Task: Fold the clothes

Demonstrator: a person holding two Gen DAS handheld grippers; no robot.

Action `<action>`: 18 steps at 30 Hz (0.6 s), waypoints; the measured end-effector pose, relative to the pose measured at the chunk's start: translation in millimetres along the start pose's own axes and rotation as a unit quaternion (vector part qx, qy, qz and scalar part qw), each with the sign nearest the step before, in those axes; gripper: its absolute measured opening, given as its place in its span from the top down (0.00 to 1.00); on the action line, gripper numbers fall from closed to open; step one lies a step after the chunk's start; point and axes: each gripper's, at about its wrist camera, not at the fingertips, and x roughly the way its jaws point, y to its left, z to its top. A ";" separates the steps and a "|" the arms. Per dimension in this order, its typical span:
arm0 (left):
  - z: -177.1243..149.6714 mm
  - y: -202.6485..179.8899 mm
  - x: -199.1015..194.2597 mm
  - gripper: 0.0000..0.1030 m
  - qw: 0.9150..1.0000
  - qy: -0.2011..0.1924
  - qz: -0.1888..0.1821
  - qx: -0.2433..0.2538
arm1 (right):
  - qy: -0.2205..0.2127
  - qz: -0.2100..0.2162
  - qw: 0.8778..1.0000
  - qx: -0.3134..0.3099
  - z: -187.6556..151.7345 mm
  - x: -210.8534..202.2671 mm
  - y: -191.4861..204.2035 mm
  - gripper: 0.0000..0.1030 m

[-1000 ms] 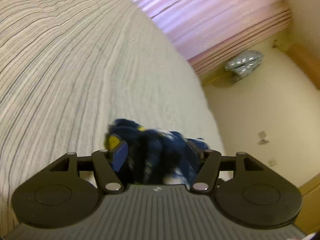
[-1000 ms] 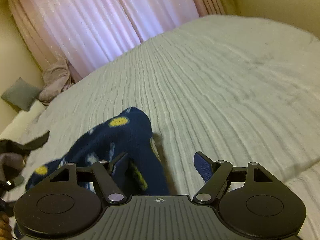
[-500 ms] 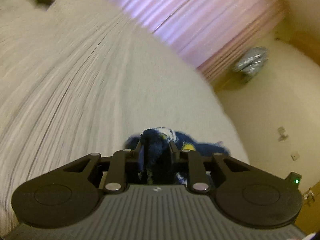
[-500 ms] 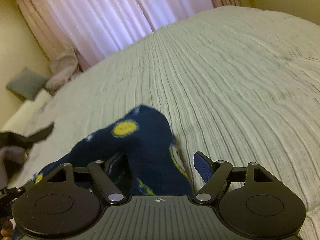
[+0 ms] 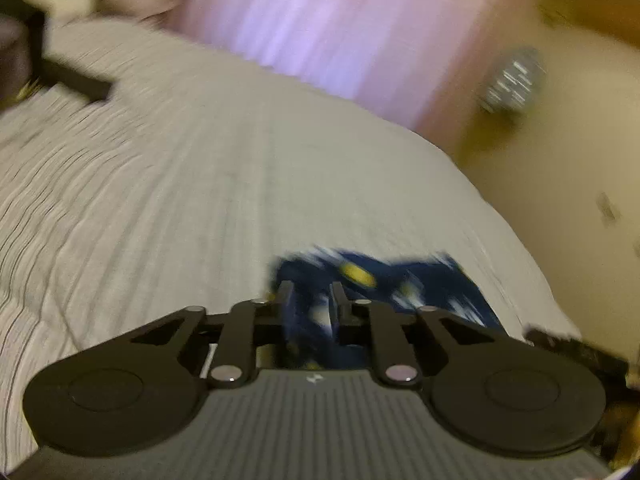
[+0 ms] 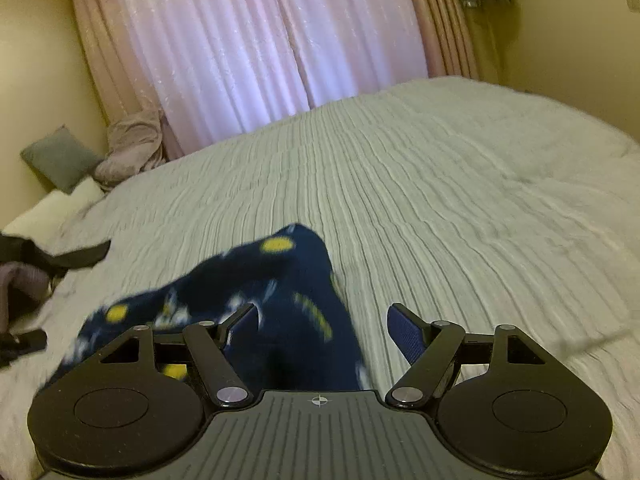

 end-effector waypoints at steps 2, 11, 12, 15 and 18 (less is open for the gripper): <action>-15.1 -14.7 -11.3 0.92 0.999 0.006 -0.007 0.039 | -0.003 -0.005 1.000 -0.019 -11.4 -16.9 8.5 0.27; -76.1 -11.3 24.9 0.97 0.995 0.059 0.045 0.068 | 0.035 -0.043 0.991 -0.120 -83.6 4.5 23.8 0.56; -76.2 -9.9 27.6 0.97 0.995 0.061 0.045 0.066 | 0.040 -0.043 0.992 -0.116 -81.8 6.6 23.6 0.56; -68.7 -6.8 26.4 0.97 0.996 0.070 0.042 0.047 | 0.073 -0.039 0.989 -0.122 -69.8 8.6 25.9 0.56; -51.1 -1.0 14.3 0.98 0.997 0.072 0.022 0.015 | 0.086 -0.021 0.988 -0.127 -49.1 -0.3 24.8 0.56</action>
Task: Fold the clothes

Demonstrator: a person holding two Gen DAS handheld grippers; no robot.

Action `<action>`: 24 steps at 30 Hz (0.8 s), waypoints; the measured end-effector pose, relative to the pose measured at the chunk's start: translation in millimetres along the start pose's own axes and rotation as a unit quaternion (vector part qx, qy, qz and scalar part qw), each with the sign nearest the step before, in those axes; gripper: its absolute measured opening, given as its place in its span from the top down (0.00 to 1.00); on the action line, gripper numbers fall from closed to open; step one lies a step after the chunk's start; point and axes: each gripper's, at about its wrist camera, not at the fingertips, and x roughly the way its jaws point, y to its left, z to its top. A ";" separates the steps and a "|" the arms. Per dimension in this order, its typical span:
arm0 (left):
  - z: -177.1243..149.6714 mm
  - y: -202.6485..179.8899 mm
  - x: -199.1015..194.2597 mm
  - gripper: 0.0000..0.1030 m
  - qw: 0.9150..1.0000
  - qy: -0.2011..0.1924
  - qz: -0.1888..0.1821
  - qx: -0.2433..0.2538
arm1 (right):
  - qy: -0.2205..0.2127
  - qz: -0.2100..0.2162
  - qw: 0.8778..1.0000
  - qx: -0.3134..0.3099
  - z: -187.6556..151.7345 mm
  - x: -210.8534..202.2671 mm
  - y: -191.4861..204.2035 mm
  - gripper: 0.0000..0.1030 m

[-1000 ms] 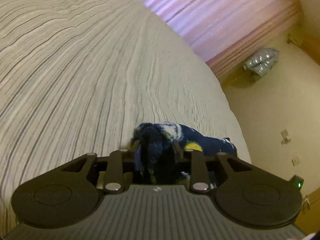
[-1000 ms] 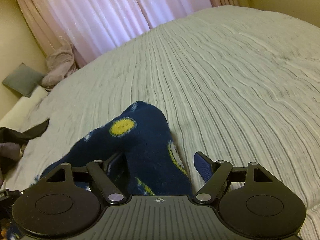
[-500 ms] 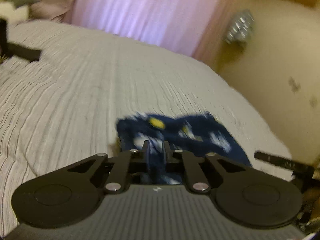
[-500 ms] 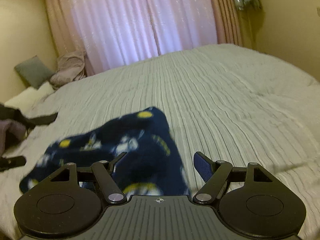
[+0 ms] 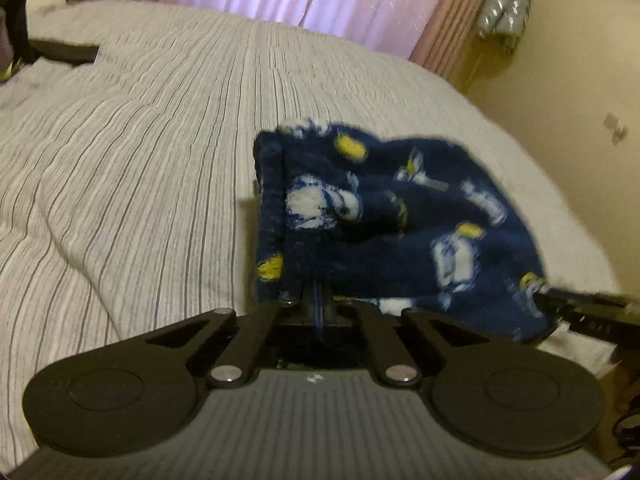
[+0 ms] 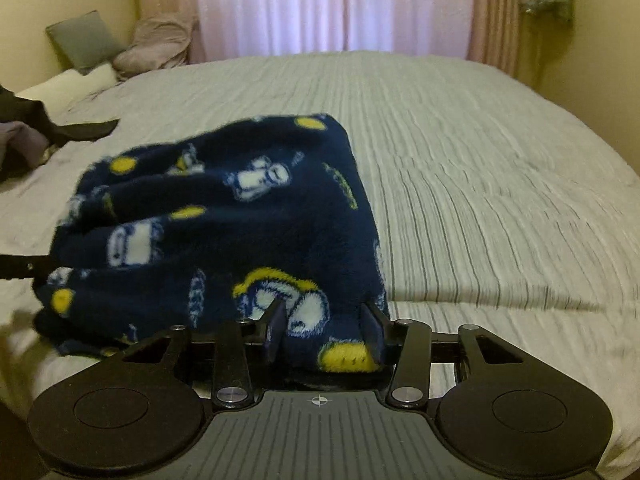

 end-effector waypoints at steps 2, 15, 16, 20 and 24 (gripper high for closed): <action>16.1 3.3 -11.3 0.97 1.000 -0.019 -0.007 -0.008 | -0.019 0.010 1.000 0.004 14.1 -10.2 -6.7 0.56; 103.3 -7.1 56.5 0.95 0.999 -0.019 0.038 0.012 | -0.052 0.034 0.997 0.038 123.1 101.9 -10.4 0.56; 101.4 -5.3 68.1 0.95 0.999 -0.012 0.047 0.014 | -0.045 0.038 0.998 0.039 126.0 114.3 -8.8 0.56; 80.3 11.7 108.5 0.94 0.996 -0.007 0.082 0.016 | 0.010 0.027 0.999 0.031 124.6 166.3 -3.6 0.56; 69.7 25.0 99.7 0.94 0.998 -0.025 0.058 -0.020 | 0.003 0.027 0.999 0.026 119.4 169.0 -2.0 0.56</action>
